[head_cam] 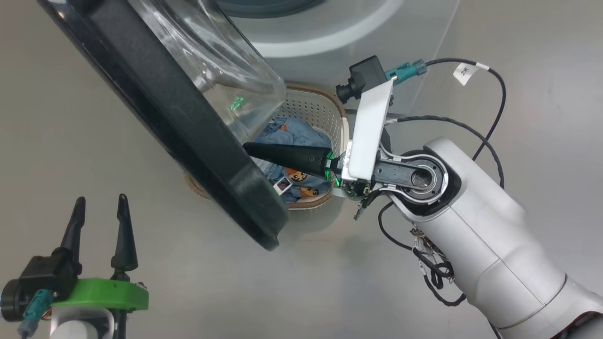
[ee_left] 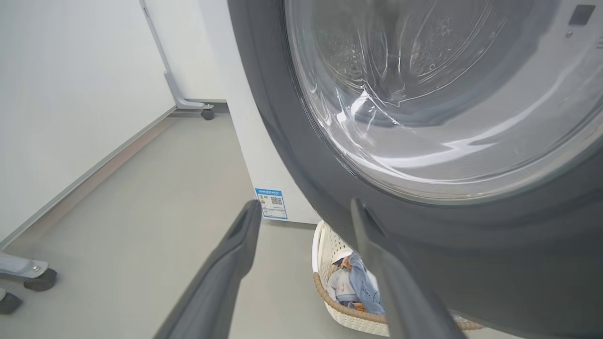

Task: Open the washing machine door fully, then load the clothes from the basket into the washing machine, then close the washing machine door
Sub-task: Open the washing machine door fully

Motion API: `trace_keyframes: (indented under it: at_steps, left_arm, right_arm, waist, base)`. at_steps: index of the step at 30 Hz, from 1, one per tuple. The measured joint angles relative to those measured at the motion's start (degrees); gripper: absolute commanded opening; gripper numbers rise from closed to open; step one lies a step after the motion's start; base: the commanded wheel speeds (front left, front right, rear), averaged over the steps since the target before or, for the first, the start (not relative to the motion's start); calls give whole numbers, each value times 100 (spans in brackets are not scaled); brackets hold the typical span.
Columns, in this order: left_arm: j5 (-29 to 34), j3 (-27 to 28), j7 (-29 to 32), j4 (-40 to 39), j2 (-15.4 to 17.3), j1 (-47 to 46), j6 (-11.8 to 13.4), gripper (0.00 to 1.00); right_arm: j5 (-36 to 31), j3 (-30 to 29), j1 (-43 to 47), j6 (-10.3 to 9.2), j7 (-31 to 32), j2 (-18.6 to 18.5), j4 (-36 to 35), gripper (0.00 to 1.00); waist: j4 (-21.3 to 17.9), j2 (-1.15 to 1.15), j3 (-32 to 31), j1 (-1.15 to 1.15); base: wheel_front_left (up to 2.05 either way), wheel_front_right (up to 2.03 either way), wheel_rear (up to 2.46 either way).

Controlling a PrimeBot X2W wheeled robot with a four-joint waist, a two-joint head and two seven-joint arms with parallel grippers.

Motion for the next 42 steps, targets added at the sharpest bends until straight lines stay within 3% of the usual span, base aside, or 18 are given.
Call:
trace_keyframes:
  at_steps: [21,28,35,36,38,39,42]
  left_arm:
    - [-53,-234,0,201,-69,109,0,100]
    - [-73,-33,0,204,-74,287,0,100]
    - [-71,309,0,204,-76,475,0,100]
    - [-70,366,0,202,-78,476,0,100]
    - [-68,476,0,193,-78,495,0,100]
    - [-68,544,0,187,-79,520,0,100]
    - [-67,742,0,172,-81,632,1,100]
  right_arm:
    - [667,791,626,0,-683,-13,-94,0]
    - [757,881,682,0,-901,-10,-87,0]
    - [543,778,718,0,-1185,36,-82,0]
    - [385,716,722,0,-1271,41,-82,18]
    - [65,545,736,0,-1515,41,-94,95]
    - [-105,443,738,0,-1670,43,-97,100]
    - [-671,211,754,0,-2159,23,-193,100]
  waist:
    - [1191,0,-628,0]
    - [1331,0,-923,0]
    - [1186,0,-1147,0]
    - [1149,0,-1179,0]
    - [1071,0,-1245,0]
    - [1027,0,-1281,0]
    - [883,0,-1393,0]
  base:
    - [0,0,0]
    - [0,0,0]
    - [0,0,0]
    - [0,0,0]
    - [0,0,0]
    - [0,0,0]
    - [0,0,0]
